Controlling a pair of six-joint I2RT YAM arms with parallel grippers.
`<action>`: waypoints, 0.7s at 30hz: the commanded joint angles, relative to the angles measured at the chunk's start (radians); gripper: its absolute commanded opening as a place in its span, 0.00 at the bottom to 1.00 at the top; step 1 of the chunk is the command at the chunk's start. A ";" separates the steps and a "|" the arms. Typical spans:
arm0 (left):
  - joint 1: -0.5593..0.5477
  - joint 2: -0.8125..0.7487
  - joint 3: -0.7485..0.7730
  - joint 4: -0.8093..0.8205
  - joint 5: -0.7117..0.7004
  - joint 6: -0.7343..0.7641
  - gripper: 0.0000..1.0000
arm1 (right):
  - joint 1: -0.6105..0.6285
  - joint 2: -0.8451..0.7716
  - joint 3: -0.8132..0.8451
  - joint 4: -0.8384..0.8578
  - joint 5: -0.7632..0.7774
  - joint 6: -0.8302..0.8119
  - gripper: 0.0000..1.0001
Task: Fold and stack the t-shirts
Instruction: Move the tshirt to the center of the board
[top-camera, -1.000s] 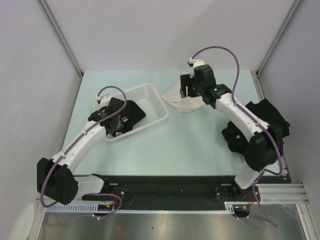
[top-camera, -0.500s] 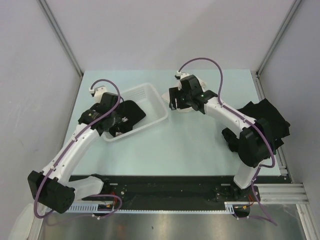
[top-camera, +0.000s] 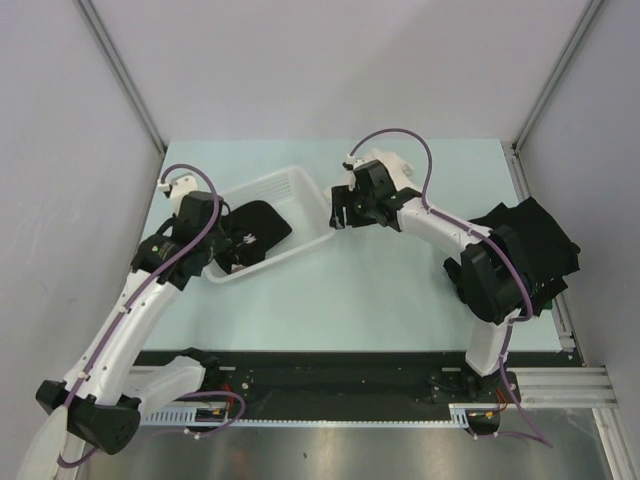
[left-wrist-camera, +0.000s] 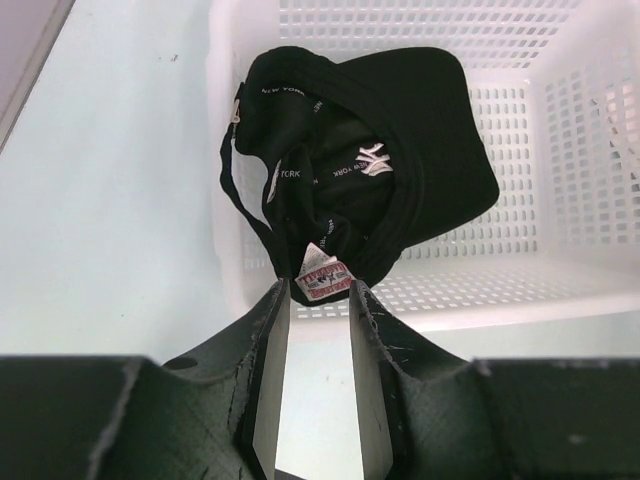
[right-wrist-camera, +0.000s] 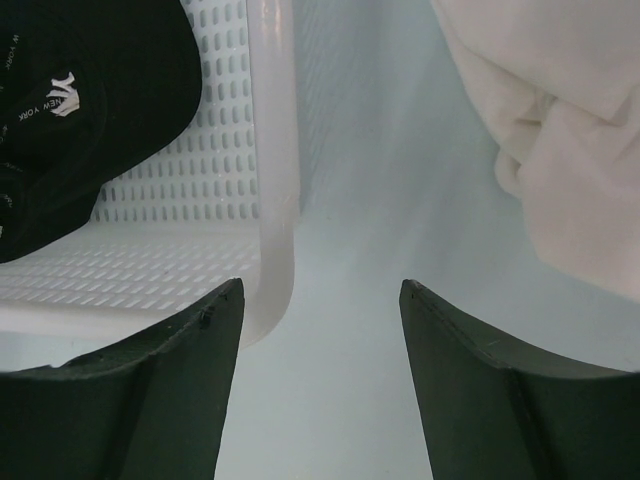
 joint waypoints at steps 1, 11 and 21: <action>-0.006 -0.020 0.033 -0.030 -0.005 0.011 0.35 | 0.010 0.025 -0.002 0.065 -0.048 0.030 0.68; -0.006 -0.014 0.027 -0.042 -0.002 0.006 0.35 | 0.019 0.088 -0.003 0.122 -0.116 0.022 0.19; -0.006 -0.008 0.037 -0.069 -0.002 0.015 0.35 | 0.019 0.197 0.059 0.188 -0.179 0.010 0.06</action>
